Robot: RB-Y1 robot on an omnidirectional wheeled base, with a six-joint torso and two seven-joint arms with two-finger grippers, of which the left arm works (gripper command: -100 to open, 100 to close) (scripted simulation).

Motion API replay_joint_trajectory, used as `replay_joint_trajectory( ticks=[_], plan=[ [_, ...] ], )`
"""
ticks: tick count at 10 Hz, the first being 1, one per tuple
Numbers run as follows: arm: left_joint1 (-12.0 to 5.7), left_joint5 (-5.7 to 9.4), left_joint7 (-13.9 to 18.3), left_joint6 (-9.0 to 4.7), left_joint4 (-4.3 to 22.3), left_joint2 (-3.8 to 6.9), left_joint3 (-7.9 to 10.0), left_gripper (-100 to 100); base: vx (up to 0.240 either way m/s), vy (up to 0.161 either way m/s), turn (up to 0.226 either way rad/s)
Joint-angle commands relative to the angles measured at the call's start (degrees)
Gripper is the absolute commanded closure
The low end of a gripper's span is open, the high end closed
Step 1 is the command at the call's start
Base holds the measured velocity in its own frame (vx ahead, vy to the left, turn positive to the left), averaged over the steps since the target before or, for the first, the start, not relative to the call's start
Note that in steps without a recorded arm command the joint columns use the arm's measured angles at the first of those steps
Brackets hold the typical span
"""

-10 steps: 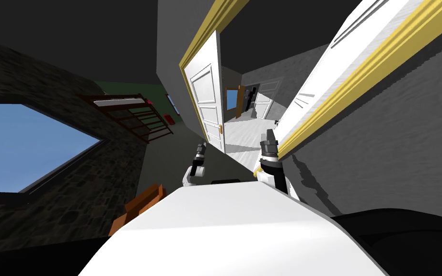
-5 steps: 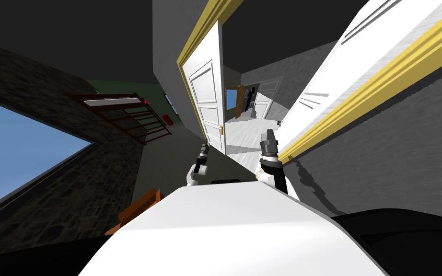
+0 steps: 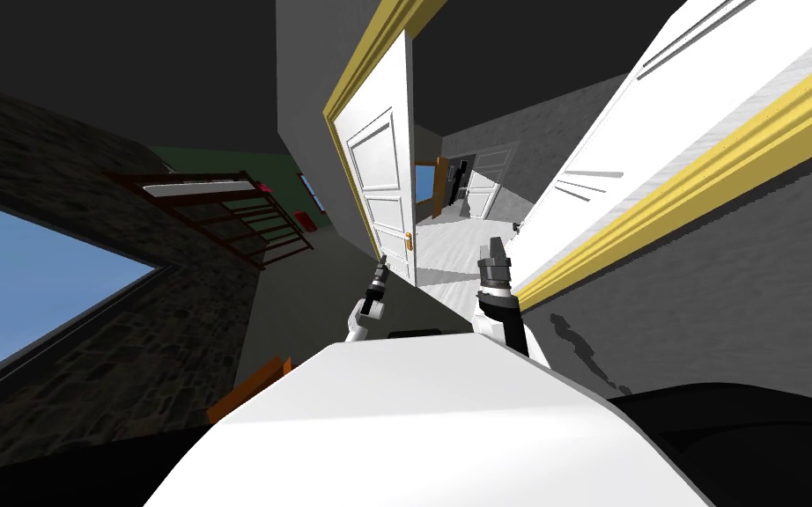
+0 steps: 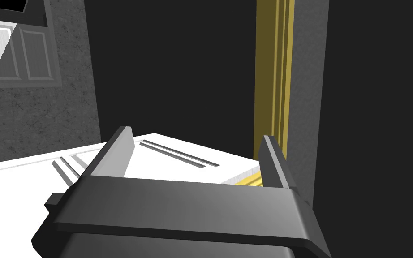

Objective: Push the door open

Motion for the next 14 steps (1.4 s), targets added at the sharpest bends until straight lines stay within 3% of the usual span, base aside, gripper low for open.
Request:
replay_joint_trajectory(
  ticks=[1,9,10,11,14],
  plan=[
    [-1.35,-0.06,0.7,-0.59,2.5,0.08,-0.57,-100,0.096,0.07,-0.029],
    [-7.29,-0.59,3.8,-1.17,11.8,-0.15,-3.79,-100,0.092,0.066,-0.028],
    [-8.74,-0.72,4.5,-1.32,14.1,-0.25,-4.58,-100,0.11,0.085,-0.045],
    [-8.74,-0.72,4.5,-1.32,14.1,-0.25,-4.58,-100,0.101,0.064,-0.023],
    [-10.86,-0.91,5.6,-1.52,17.4,-0.45,-5.73,-100,0.083,0.059,-0.022]
  ],
)
